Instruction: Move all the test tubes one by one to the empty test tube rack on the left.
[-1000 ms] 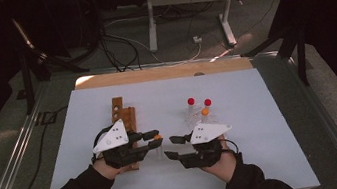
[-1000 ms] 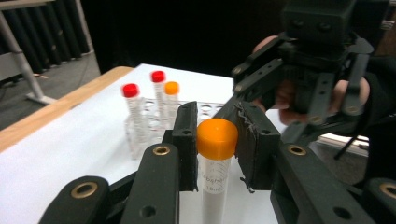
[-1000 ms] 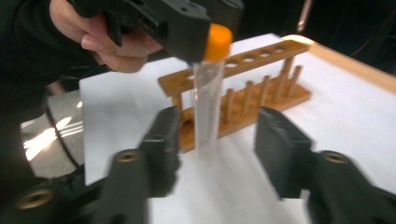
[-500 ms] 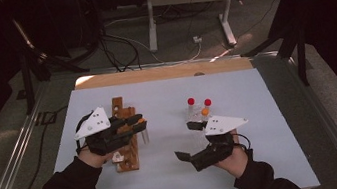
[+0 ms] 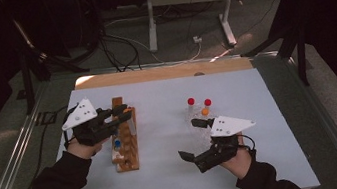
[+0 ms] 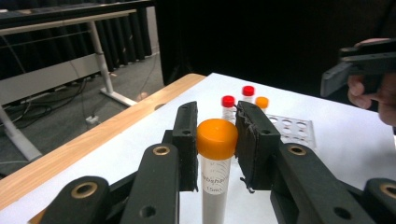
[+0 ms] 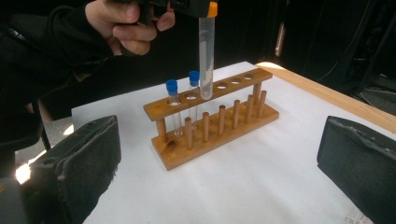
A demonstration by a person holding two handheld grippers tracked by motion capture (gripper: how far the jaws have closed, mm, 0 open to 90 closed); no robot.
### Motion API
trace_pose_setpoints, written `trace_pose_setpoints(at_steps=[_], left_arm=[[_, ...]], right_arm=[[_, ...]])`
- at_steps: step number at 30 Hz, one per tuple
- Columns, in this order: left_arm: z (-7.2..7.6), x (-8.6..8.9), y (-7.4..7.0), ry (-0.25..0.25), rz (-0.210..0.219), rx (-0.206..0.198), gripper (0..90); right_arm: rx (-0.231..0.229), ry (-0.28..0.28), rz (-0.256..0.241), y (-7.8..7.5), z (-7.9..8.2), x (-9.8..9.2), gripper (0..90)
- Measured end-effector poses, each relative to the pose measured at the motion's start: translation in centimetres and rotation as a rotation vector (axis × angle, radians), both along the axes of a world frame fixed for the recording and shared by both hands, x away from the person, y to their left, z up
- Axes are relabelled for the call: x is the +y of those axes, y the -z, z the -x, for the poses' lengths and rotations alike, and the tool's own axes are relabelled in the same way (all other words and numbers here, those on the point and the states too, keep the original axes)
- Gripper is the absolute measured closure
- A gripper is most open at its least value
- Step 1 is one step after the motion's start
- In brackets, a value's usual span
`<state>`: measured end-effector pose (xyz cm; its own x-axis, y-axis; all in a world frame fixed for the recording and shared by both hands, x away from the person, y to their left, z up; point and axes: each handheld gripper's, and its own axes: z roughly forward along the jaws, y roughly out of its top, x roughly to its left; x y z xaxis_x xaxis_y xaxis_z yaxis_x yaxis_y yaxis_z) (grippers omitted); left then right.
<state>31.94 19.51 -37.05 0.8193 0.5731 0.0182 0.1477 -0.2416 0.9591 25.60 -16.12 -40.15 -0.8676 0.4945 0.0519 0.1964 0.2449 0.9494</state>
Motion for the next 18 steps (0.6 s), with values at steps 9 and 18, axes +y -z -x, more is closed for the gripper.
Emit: trace_pose_setpoints(at_steps=[9, 18], left_arm=[[-1.2, 2.0, 0.1, -0.070, 0.002, -0.008, 71.9], [-2.3, 2.9, 1.2, -0.105, -0.005, 0.016, 71.9]], right_arm=[[-0.001, -0.001, 0.022, 0.1, -0.2, -0.1, 0.0], [0.010, 0.003, 0.038, 0.2, -0.2, -0.1, 0.0]])
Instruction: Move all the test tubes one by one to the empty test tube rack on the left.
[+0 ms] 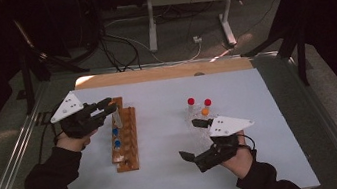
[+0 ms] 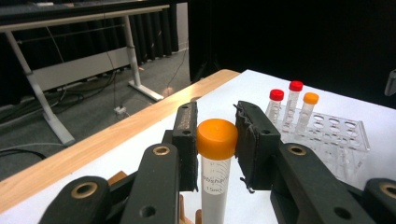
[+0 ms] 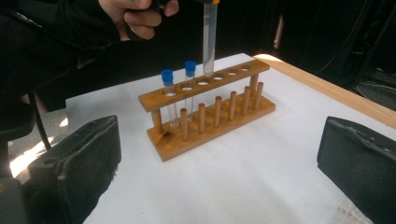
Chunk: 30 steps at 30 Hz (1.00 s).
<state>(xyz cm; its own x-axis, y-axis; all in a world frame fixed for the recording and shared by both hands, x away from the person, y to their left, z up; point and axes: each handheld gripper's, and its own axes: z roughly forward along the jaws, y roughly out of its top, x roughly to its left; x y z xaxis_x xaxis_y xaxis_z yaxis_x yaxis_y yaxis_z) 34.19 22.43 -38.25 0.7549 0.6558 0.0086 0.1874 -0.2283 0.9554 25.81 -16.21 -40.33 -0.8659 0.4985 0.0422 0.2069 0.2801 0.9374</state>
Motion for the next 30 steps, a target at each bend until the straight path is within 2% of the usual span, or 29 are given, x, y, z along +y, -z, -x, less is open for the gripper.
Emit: trace_pose_setpoints(at_steps=[15, 24, 30], left_arm=[[-0.2, 0.9, 2.2, -0.023, 0.000, 0.035, 71.9], [-0.1, 1.3, 4.2, -0.027, 0.016, 0.066, 71.9], [0.0, 1.6, 5.1, -0.029, 0.026, 0.071, 71.9]], right_arm=[[0.002, -0.002, 0.001, 0.0, 0.0, 0.0, 0.0], [0.003, -0.004, 0.000, 0.0, 0.1, 0.0, 0.0], [0.006, -0.005, -0.001, 0.0, 0.1, 0.0, 0.0]])
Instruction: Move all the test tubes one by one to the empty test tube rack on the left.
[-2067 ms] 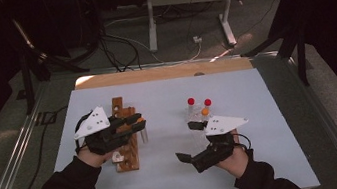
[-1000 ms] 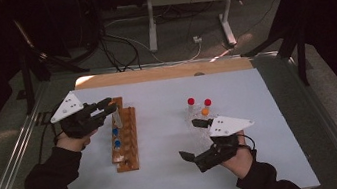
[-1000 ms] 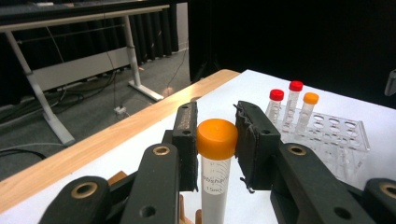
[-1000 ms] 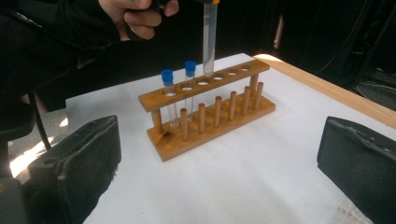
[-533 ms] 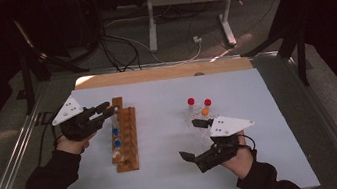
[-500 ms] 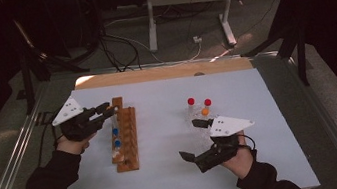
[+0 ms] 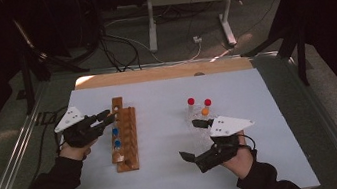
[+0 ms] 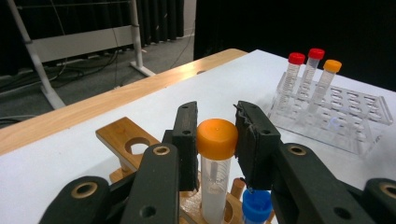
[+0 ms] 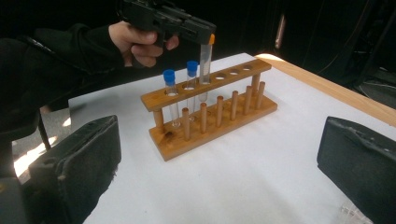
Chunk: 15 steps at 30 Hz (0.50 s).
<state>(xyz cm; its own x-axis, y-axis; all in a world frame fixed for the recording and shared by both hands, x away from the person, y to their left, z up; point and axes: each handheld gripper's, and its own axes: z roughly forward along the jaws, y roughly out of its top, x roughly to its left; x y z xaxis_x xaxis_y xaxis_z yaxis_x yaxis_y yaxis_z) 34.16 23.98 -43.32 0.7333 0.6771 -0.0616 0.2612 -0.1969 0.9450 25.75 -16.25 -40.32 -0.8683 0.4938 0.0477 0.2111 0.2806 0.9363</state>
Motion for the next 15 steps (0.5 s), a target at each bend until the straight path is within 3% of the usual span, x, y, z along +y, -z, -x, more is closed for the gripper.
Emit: trace_pose_setpoints(at_steps=[15], left_arm=[[0.1, -0.3, 1.7, 0.004, 0.000, 0.006, 71.9]], right_arm=[[-0.007, -0.003, -0.003, 0.0, 0.0, 0.0, 0.0]])
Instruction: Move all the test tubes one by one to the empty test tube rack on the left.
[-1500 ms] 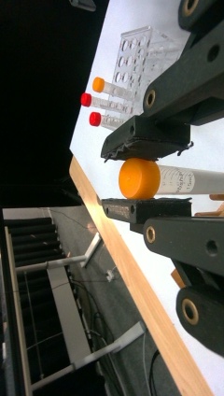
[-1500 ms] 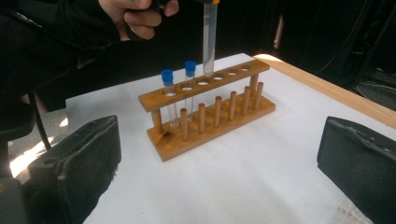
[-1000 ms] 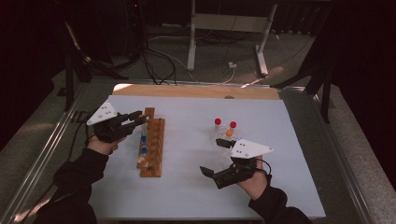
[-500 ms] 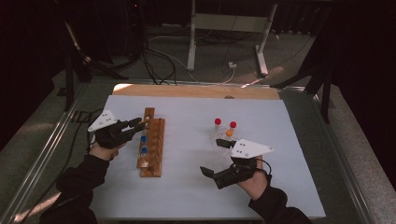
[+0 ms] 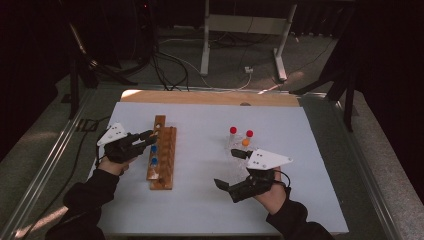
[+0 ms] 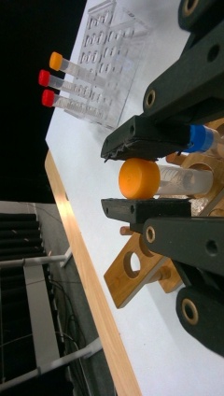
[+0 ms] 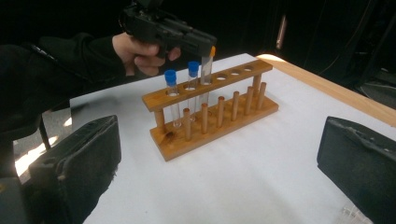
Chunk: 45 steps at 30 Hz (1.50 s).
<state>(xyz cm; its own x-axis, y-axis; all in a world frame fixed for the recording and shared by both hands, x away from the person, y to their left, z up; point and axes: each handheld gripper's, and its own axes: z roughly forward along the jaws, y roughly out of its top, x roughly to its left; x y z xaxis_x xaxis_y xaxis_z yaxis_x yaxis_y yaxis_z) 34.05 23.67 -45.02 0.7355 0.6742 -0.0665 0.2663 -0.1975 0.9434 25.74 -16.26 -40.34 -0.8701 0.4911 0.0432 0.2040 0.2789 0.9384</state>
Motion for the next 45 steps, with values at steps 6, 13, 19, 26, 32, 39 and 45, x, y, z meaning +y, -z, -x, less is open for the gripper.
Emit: trace_pose_setpoints(at_steps=[6, 13, 19, 26, 32, 39, 45], left_arm=[[-0.1, -0.2, 0.5, 0.005, -0.012, 0.013, 71.9], [-0.1, -0.2, 0.9, -0.002, -0.004, -0.002, 71.9], [-0.1, -0.3, 1.0, -0.014, -0.013, -0.012, 71.8], [-0.2, -0.2, 1.0, 0.001, 0.001, -0.004, 70.9], [-0.1, 0.6, -1.0, -0.040, 0.059, 0.007, 38.2], [1.4, 1.2, -3.9, -0.011, 0.080, -0.017, 16.4], [3.7, 0.8, -4.9, 0.062, 0.102, -0.034, 4.2]], right_arm=[[-0.040, -0.017, -0.010, 0.0, 0.1, 0.0, 0.0], [-0.111, -0.019, -0.025, 0.0, 0.3, -0.1, 0.0], [-0.129, -0.033, -0.031, -0.1, 0.4, 0.0, 0.0], [-0.134, -0.063, -0.084, -0.1, 0.3, -0.2, 0.0], [-0.124, -0.057, -0.085, -0.6, 0.1, -0.7, 0.0], [-0.130, -0.004, -0.091, -1.4, -0.6, -1.8, 0.0], [-0.109, 0.065, -0.079, -1.7, -1.7, -3.4, 0.0]])
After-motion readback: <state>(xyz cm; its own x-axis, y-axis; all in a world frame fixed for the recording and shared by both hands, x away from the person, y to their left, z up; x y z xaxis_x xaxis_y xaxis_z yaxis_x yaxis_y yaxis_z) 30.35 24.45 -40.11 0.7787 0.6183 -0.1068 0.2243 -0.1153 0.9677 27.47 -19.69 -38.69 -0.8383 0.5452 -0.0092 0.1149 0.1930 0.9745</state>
